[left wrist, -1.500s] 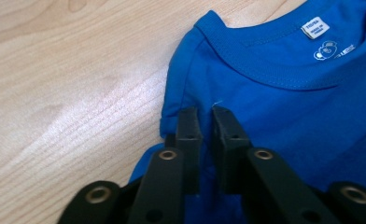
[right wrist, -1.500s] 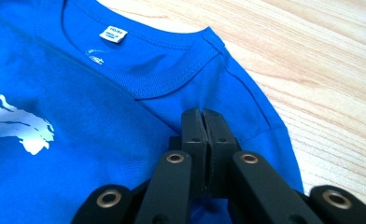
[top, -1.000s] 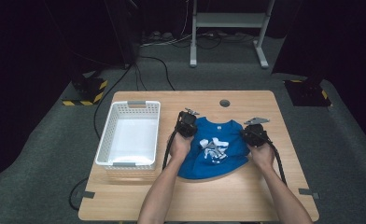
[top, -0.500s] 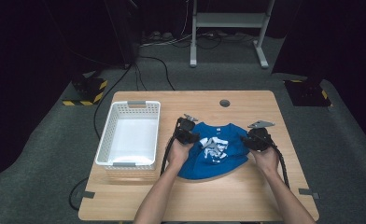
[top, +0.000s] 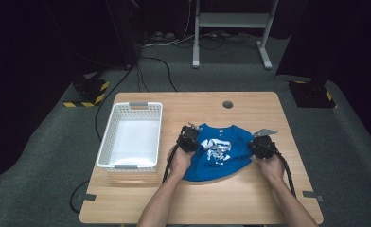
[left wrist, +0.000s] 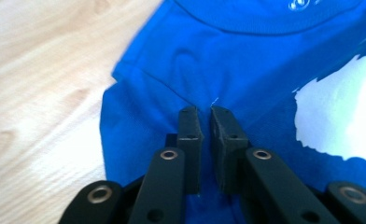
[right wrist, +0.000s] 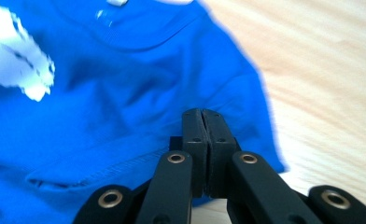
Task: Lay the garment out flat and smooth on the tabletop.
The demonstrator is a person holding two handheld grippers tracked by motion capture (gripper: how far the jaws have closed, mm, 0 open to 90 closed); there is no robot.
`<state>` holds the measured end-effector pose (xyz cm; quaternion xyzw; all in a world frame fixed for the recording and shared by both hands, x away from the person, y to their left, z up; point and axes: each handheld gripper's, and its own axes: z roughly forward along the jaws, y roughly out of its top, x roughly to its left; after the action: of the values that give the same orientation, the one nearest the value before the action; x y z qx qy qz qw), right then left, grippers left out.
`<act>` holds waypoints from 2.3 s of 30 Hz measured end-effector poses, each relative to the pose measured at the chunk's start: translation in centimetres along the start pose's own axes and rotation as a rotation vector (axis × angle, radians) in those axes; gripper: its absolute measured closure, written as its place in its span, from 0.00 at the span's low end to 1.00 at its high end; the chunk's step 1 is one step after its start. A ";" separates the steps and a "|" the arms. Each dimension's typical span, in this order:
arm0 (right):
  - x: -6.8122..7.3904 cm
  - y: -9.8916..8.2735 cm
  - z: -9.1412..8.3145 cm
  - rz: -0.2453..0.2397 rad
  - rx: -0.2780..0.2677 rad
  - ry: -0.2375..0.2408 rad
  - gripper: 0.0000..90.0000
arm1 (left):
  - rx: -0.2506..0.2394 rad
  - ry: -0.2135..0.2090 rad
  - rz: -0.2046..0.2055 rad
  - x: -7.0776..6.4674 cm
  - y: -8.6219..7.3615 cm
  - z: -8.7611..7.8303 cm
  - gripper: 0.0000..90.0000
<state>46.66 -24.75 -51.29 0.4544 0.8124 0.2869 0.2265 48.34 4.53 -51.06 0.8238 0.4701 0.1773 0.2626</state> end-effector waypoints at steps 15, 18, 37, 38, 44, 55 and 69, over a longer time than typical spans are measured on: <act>-3.5 -0.8 -2.0 0.116 -0.083 -0.021 0.85 | -0.113 0.016 -0.058 0.9 1.0 -2.2 0.71; -2.5 -0.8 -2.9 0.094 -0.123 0.004 0.80 | -0.157 -0.038 -0.030 -0.3 0.1 -3.6 0.68; 1.3 -0.4 0.3 -0.022 -0.033 0.080 0.98 | -0.096 -0.138 0.092 -6.5 -4.0 -1.5 0.61; 1.2 -0.4 0.3 -0.029 -0.033 0.076 0.99 | -0.096 -0.136 0.102 -6.6 -4.0 -1.5 0.64; 0.5 -0.1 -0.7 -0.018 -0.074 0.041 1.00 | -0.063 -0.155 0.190 -7.1 -4.4 -2.4 0.92; -1.1 1.3 -0.7 0.015 -0.078 -0.025 1.00 | -0.117 -0.207 0.198 -4.9 -6.6 -5.9 0.95; 0.6 -0.2 -3.1 -0.006 -0.143 0.064 0.81 | -0.177 -0.133 0.093 -3.6 -4.2 -4.7 0.63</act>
<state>44.29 -25.09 -49.17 0.4255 0.7979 0.3577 0.2332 41.14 4.41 -49.96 0.8282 0.3954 0.1753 0.3565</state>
